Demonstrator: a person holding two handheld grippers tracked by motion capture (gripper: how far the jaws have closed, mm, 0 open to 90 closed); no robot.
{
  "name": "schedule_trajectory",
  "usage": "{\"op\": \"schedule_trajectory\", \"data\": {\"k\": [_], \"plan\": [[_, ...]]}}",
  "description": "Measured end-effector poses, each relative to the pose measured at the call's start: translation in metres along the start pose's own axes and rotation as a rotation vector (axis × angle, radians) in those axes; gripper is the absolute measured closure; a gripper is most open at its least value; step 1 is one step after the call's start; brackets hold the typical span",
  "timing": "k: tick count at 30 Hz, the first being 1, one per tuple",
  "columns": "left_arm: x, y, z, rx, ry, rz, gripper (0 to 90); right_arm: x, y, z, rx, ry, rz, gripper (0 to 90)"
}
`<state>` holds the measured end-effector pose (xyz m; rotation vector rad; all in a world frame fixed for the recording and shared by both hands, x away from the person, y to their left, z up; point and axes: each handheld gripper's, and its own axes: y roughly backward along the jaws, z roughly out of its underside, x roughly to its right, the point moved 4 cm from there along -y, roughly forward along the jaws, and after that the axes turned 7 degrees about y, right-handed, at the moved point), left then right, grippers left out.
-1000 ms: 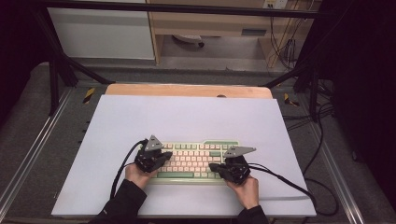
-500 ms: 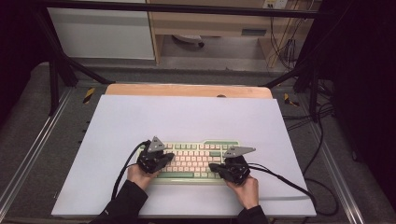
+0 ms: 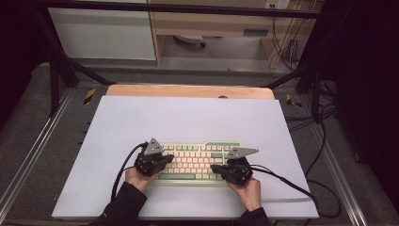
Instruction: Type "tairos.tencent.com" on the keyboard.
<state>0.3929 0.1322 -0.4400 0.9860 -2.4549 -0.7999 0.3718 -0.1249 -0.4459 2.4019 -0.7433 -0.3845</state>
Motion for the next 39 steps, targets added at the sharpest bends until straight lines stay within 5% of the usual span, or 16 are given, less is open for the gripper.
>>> {"op": "schedule_trajectory", "data": {"k": [16, 39], "plan": [[-0.013, 0.03, 0.017, 0.02, 0.024, -0.015, 89.9, -0.003, 0.0, -0.004, 0.003, -0.008, -0.007, 90.0], [-0.033, 0.051, 0.042, 0.033, 0.083, -0.031, 89.7, -0.018, -0.032, -0.019, -0.036, 0.038, -0.033, 90.0]]}}
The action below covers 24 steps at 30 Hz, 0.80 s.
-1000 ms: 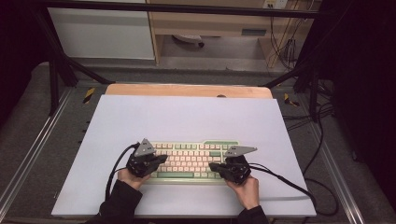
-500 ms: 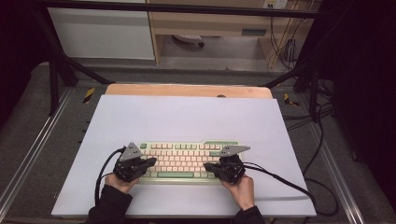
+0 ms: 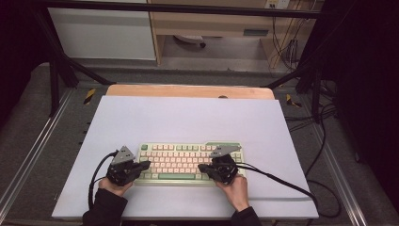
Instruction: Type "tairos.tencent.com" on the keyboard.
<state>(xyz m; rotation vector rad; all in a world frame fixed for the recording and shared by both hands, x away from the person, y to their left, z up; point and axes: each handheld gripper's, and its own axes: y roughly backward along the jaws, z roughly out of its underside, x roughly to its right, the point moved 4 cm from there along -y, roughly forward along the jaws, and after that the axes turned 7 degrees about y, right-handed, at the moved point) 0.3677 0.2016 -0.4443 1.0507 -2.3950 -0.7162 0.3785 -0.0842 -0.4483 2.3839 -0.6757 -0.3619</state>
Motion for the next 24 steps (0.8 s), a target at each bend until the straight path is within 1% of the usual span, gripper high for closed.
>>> {"op": "schedule_trajectory", "data": {"k": [1, 4, 8, 11, 18, 20, 24], "plan": [[0.0002, -0.0006, 0.0003, -0.002, -0.004, 0.001, 89.7, -0.0002, -0.0014, 0.0008, 0.001, 0.007, 0.001, 90.0], [0.0013, -0.0021, 0.0009, -0.006, -0.005, 0.004, 89.8, -0.0012, -0.0043, 0.0028, -0.009, 0.004, -0.001, 90.0], [0.0027, -0.0038, 0.0014, -0.008, -0.012, 0.008, 89.8, -0.0011, -0.0075, 0.0041, -0.005, 0.007, -0.004, 90.0], [0.0029, -0.0042, 0.0014, -0.009, -0.013, 0.011, 89.8, -0.0017, -0.0074, 0.0044, -0.007, 0.0, -0.006, 90.0], [0.0026, -0.005, 0.0021, -0.011, -0.011, 0.009, 89.8, -0.0017, -0.0083, 0.0049, -0.008, 0.001, -0.005, 90.0], [0.0027, -0.0052, 0.0022, -0.012, -0.012, 0.008, 89.8, -0.0012, -0.01, 0.0062, -0.019, 0.005, -0.007, 90.0], [0.0027, -0.0055, 0.0024, -0.014, -0.013, 0.005, 89.8, -0.0011, -0.0086, 0.0055, -0.014, 0.007, -0.004, 90.0]]}}
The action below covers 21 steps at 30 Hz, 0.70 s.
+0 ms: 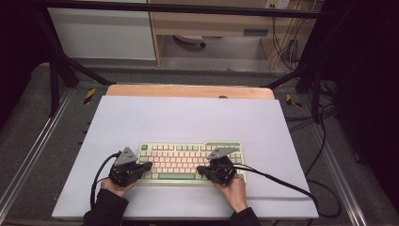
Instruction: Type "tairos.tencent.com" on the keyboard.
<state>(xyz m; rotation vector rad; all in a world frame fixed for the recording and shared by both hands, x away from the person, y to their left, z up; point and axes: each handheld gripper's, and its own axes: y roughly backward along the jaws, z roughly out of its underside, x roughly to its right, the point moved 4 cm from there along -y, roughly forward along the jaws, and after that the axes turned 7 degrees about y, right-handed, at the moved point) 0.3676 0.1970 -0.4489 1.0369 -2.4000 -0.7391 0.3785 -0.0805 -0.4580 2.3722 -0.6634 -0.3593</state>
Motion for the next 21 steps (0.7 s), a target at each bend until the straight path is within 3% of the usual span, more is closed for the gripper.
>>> {"op": "schedule_trajectory", "data": {"k": [9, 21], "plan": [[0.001, 0.0, -0.001, 0.004, -0.004, 0.002, 89.8, 0.002, 0.012, -0.003, 0.016, 0.017, 0.022, 90.0], [0.008, -0.003, -0.004, 0.003, -0.016, 0.008, 89.9, 0.013, 0.028, 0.002, 0.036, -0.009, 0.049, 90.0]]}}
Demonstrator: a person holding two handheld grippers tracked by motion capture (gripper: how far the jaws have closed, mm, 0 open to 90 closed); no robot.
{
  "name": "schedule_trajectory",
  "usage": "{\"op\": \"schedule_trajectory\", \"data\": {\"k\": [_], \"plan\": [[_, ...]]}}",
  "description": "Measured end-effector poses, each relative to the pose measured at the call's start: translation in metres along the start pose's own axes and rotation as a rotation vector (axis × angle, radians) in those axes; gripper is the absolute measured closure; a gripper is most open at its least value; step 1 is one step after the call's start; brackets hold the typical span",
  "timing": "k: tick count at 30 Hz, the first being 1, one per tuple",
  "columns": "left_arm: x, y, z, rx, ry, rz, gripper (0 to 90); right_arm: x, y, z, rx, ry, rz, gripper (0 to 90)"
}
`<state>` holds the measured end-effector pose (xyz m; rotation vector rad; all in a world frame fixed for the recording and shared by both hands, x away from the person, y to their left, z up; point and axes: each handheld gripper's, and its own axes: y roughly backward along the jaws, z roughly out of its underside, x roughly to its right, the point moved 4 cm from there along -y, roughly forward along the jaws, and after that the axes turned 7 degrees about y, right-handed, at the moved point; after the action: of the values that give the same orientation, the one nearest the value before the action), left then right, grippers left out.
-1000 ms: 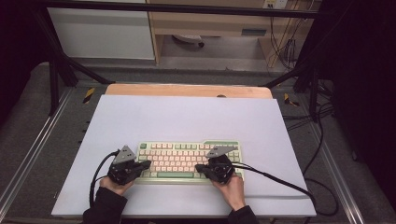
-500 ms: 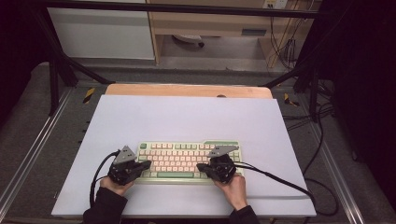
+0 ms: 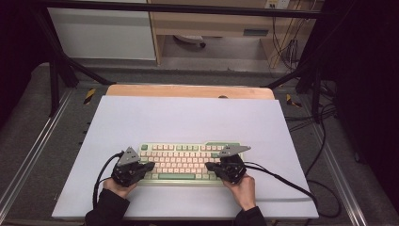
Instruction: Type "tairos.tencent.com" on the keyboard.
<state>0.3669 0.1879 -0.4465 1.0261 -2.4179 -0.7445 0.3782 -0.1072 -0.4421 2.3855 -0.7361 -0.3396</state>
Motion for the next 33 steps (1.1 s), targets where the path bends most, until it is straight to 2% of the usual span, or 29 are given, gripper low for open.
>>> {"op": "schedule_trajectory", "data": {"k": [9, 20, 33], "plan": [[0.009, -0.009, -0.004, -0.012, -0.006, 0.012, 89.9, 0.004, 0.006, 0.002, 0.007, -0.012, 0.007, 90.0], [0.026, -0.024, -0.007, -0.035, -0.036, 0.032, 89.9, 0.004, 0.005, 0.003, 0.001, -0.015, 0.001, 90.0], [0.028, -0.028, -0.005, -0.045, -0.042, 0.032, 89.9, 0.004, 0.003, 0.004, -0.003, -0.012, -0.001, 90.0]]}}
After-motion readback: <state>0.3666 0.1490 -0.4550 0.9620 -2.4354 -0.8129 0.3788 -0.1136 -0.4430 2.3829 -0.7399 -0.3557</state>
